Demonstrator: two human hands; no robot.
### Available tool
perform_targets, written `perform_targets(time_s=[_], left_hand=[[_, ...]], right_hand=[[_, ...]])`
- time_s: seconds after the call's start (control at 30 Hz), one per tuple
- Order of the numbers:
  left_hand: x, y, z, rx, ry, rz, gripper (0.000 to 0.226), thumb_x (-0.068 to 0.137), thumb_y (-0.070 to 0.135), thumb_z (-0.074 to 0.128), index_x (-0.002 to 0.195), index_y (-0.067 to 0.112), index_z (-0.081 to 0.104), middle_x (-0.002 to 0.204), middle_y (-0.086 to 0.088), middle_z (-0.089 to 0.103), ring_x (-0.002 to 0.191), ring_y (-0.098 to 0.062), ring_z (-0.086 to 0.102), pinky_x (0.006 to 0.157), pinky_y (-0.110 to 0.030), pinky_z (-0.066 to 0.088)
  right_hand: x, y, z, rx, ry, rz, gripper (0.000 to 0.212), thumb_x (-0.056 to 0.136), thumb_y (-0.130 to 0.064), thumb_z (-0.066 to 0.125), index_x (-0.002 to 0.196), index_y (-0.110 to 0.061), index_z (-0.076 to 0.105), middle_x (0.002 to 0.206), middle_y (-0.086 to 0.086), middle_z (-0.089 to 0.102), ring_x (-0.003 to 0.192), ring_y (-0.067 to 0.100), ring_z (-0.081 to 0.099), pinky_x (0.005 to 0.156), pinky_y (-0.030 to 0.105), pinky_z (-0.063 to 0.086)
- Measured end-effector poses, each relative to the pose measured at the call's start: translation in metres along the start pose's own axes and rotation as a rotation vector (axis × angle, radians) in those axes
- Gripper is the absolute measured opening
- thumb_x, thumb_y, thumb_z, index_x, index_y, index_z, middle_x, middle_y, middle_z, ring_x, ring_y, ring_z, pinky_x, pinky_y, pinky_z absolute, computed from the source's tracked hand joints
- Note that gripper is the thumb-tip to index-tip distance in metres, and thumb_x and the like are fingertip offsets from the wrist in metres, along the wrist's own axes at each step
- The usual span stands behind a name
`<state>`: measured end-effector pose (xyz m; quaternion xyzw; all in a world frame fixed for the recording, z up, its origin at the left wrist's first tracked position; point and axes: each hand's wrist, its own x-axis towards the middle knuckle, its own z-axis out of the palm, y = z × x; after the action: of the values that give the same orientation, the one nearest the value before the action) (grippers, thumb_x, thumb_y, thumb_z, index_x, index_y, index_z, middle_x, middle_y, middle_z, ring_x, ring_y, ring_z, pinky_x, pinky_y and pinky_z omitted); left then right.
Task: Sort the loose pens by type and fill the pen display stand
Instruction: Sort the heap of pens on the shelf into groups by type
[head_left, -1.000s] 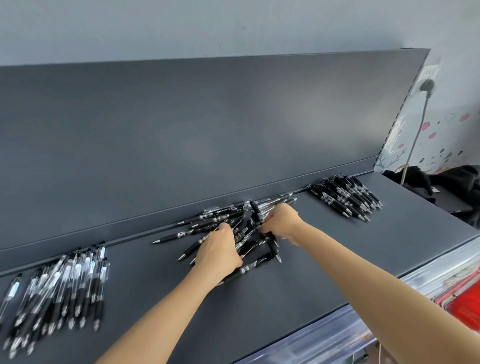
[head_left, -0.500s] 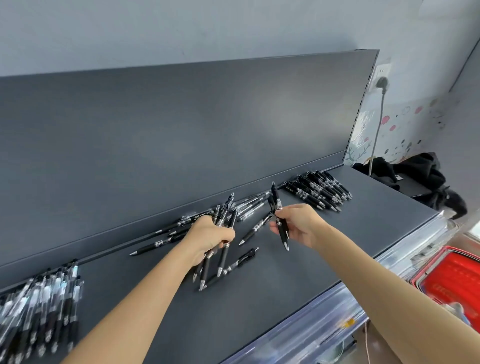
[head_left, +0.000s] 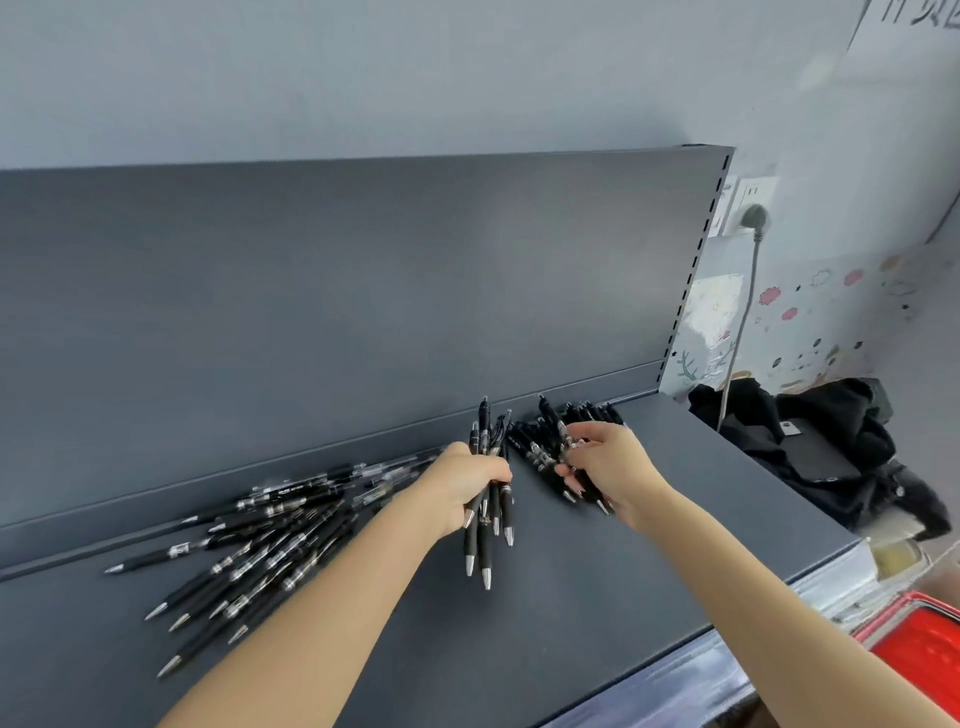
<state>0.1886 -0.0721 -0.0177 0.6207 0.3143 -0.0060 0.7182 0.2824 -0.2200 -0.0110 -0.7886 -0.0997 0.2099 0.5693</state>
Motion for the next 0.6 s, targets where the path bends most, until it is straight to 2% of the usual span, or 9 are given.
perform_targets(time_s=[0.07, 0.13, 0.2, 0.27, 0.33, 0.4, 0.5, 0.53, 0.6], left_hand=[[0.015, 0.003, 0.021, -0.057, 0.051, -0.020, 0.024, 0.081, -0.009, 0.055, 0.097, 0.002, 0.042, 0.077, -0.017, 0.053, 0.054, -0.025, 0.059, 0.053, -0.034, 0.052], [0.029, 0.004, 0.037, -0.077, 0.118, -0.032, 0.024, 0.081, -0.010, 0.054, 0.091, 0.006, 0.040, 0.087, -0.019, 0.051, 0.066, -0.029, 0.058, 0.058, -0.036, 0.050], [0.039, 0.005, 0.049, -0.006, 0.205, -0.034, 0.025, 0.079, -0.008, 0.058, 0.091, 0.007, 0.042, 0.095, -0.017, 0.050, 0.080, -0.029, 0.053, 0.063, -0.034, 0.046], [0.045, 0.005, 0.058, 0.088, 0.275, -0.039, 0.028, 0.079, -0.005, 0.061, 0.096, 0.006, 0.042, 0.091, -0.011, 0.047, 0.081, -0.021, 0.047, 0.063, -0.028, 0.040], [0.049, 0.005, 0.065, 0.115, 0.316, -0.033, 0.031, 0.080, -0.003, 0.064, 0.098, 0.005, 0.040, 0.085, -0.007, 0.042, 0.072, -0.015, 0.041, 0.058, -0.026, 0.035], [0.051, 0.007, 0.072, 0.107, 0.347, -0.010, 0.033, 0.078, -0.003, 0.066, 0.099, 0.005, 0.042, 0.087, -0.010, 0.046, 0.070, -0.017, 0.042, 0.059, -0.028, 0.037], [0.056, 0.008, 0.075, 0.088, 0.363, 0.056, 0.036, 0.079, -0.003, 0.067, 0.084, 0.021, 0.040, 0.098, -0.006, 0.048, 0.088, -0.023, 0.046, 0.067, -0.031, 0.040], [0.056, 0.008, 0.075, 0.100, 0.353, 0.076, 0.038, 0.082, -0.002, 0.065, 0.086, 0.027, 0.041, 0.102, -0.002, 0.047, 0.096, -0.022, 0.044, 0.071, -0.030, 0.040], [0.056, 0.006, 0.072, 0.120, 0.347, 0.116, 0.046, 0.087, -0.002, 0.057, 0.126, 0.021, 0.046, 0.122, 0.000, 0.047, 0.108, -0.020, 0.046, 0.083, -0.029, 0.040]], right_hand=[[0.015, 0.002, -0.020, -0.189, 0.019, -0.044, 0.044, 0.083, 0.006, 0.045, 0.122, -0.010, 0.057, 0.071, 0.008, 0.063, 0.060, 0.021, 0.060, 0.068, 0.033, 0.055], [0.028, 0.003, -0.034, -0.260, -0.002, -0.053, 0.045, 0.084, 0.007, 0.043, 0.125, -0.009, 0.056, 0.080, 0.007, 0.063, 0.060, 0.018, 0.062, 0.055, 0.021, 0.053], [0.040, 0.005, -0.042, -0.319, -0.016, -0.071, 0.046, 0.085, 0.007, 0.042, 0.126, -0.007, 0.057, 0.085, 0.005, 0.062, 0.066, 0.021, 0.064, 0.054, 0.018, 0.051], [0.050, 0.008, -0.045, -0.427, -0.024, -0.141, 0.048, 0.083, 0.005, 0.041, 0.126, -0.007, 0.057, 0.092, 0.006, 0.061, 0.078, 0.027, 0.064, 0.061, 0.021, 0.049], [0.057, 0.009, -0.044, -0.552, -0.041, -0.221, 0.050, 0.083, 0.004, 0.042, 0.130, -0.008, 0.055, 0.109, 0.010, 0.064, 0.099, 0.028, 0.061, 0.077, 0.025, 0.049], [0.060, 0.008, -0.043, -0.633, -0.068, -0.276, 0.051, 0.085, 0.003, 0.043, 0.133, -0.010, 0.053, 0.127, 0.009, 0.060, 0.117, 0.027, 0.055, 0.091, 0.025, 0.043], [0.062, 0.009, -0.043, -0.700, -0.125, -0.330, 0.052, 0.086, 0.002, 0.043, 0.136, -0.012, 0.049, 0.122, 0.009, 0.064, 0.115, 0.024, 0.055, 0.088, 0.022, 0.041], [0.063, 0.011, -0.044, -0.699, -0.151, -0.340, 0.052, 0.087, 0.000, 0.045, 0.137, -0.013, 0.048, 0.118, 0.010, 0.066, 0.111, 0.023, 0.057, 0.084, 0.019, 0.041], [0.064, 0.014, -0.047, -0.685, -0.196, -0.352, 0.049, 0.089, -0.008, 0.052, 0.137, -0.015, 0.048, 0.112, 0.009, 0.068, 0.104, 0.022, 0.062, 0.073, 0.012, 0.038]])
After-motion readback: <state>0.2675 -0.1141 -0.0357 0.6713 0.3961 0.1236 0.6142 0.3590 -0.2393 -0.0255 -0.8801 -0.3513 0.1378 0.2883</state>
